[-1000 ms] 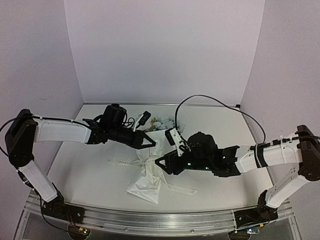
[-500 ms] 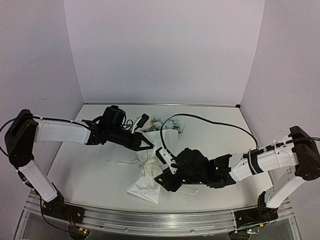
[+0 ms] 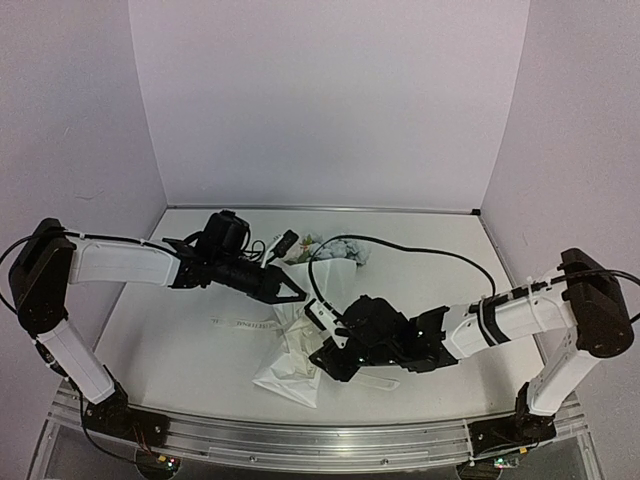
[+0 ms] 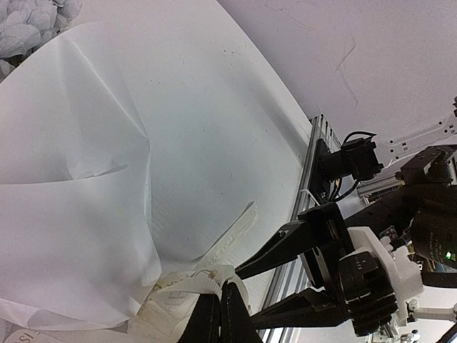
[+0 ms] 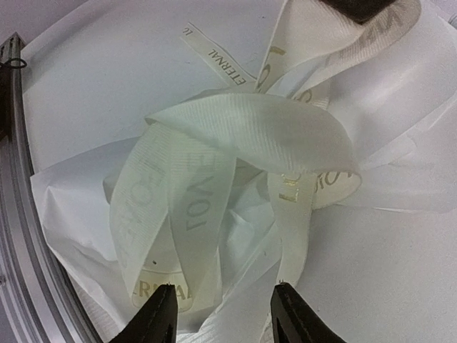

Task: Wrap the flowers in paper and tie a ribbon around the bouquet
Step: Tie the half-tied ribbon around the folded bouquet.

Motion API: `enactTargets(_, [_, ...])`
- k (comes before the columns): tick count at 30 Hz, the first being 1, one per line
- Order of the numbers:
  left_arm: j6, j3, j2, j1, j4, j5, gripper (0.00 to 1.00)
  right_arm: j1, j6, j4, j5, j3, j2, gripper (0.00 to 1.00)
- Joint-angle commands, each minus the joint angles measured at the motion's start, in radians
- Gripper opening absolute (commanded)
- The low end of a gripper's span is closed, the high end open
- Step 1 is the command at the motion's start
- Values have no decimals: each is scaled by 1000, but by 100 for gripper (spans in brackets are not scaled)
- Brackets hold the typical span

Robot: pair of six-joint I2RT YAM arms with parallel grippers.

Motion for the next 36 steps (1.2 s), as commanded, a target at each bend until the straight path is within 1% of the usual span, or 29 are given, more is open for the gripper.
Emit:
enactTargets(1, [16, 51, -34, 16, -39, 61, 0, -13, -39, 7, -26, 58, 26, 45])
enactTargets(8, [0, 75, -22, 50, -55, 195, 0, -13, -61, -1, -80, 73, 51, 44])
enactTargets(14, [-19, 88, -8, 54, -43, 244, 0, -12, -62, -6, -83, 83, 59, 43])
enactTargets(18, [-22, 91, -5, 56, -43, 249, 0, -12, -61, -7, -82, 97, 80, 41])
enactTargets(24, [-24, 86, -9, 62, -43, 248, 0, -12, -52, -6, -72, 118, 104, 24])
enactTargets(29, [-40, 69, -27, 71, -28, 220, 0, -12, -36, -22, -46, 110, 76, 11])
enactTargets(31, [-53, 53, -36, 75, -22, 196, 0, -12, -29, -52, -28, 106, 54, 3])
enactTargets(32, [-63, 43, -44, 77, -11, 183, 0, -12, -25, -70, -24, 104, 45, 0])
enactTargets(36, [-99, -8, -75, 78, 39, 119, 0, -12, -1, -152, 29, 105, 3, 0])
